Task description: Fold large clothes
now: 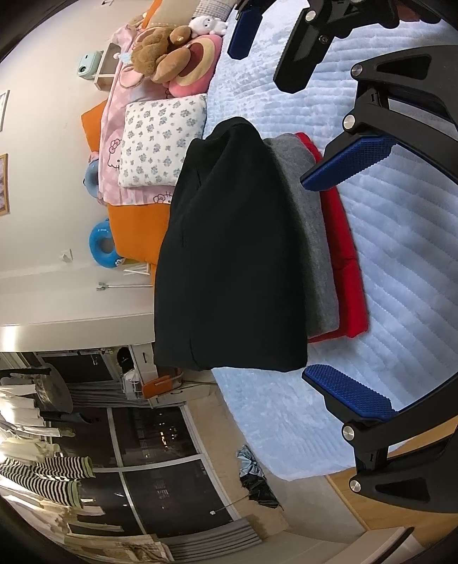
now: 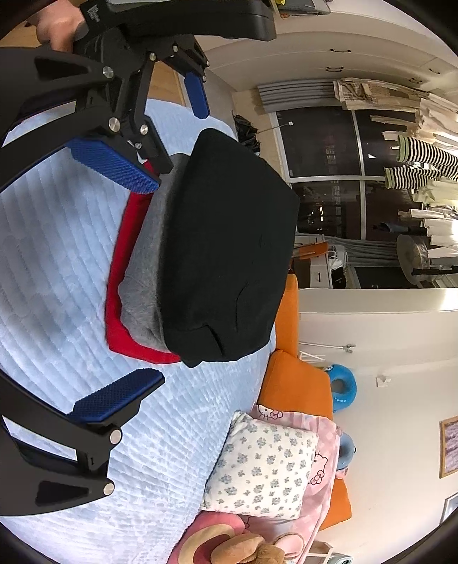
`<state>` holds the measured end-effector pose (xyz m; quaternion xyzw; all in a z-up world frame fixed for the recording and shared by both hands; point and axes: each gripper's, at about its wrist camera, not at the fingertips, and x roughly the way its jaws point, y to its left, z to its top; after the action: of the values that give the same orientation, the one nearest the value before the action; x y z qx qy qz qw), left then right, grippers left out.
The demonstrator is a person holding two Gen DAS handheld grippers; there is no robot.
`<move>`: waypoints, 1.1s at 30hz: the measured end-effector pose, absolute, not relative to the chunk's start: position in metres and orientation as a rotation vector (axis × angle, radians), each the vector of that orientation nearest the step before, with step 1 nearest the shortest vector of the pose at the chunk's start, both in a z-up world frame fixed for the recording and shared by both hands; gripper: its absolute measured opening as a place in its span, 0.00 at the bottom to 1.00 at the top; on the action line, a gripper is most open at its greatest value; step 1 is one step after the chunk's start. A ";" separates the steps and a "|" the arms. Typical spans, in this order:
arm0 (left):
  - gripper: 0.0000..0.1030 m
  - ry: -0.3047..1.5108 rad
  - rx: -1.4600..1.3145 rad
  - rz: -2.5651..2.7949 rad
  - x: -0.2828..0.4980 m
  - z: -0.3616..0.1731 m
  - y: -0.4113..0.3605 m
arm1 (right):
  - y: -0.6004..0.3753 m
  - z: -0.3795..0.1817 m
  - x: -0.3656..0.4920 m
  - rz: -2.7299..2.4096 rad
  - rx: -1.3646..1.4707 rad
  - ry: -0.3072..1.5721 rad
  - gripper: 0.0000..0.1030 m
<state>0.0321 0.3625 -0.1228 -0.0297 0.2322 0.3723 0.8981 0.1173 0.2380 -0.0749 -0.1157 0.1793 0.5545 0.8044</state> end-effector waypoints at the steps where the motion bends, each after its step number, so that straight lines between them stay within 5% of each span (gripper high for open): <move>1: 0.97 0.478 -0.060 0.771 0.033 -0.122 0.364 | 0.237 -0.076 0.118 1.186 -0.249 0.386 0.95; 33: 0.97 0.388 -0.155 0.814 0.014 -0.106 0.361 | 0.240 -0.085 0.117 1.162 -0.277 0.400 0.95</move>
<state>0.0136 0.3607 -0.1063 -0.0750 0.1874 0.3931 0.8971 0.1166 0.2400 -0.0852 -0.1294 0.1870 0.5433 0.8081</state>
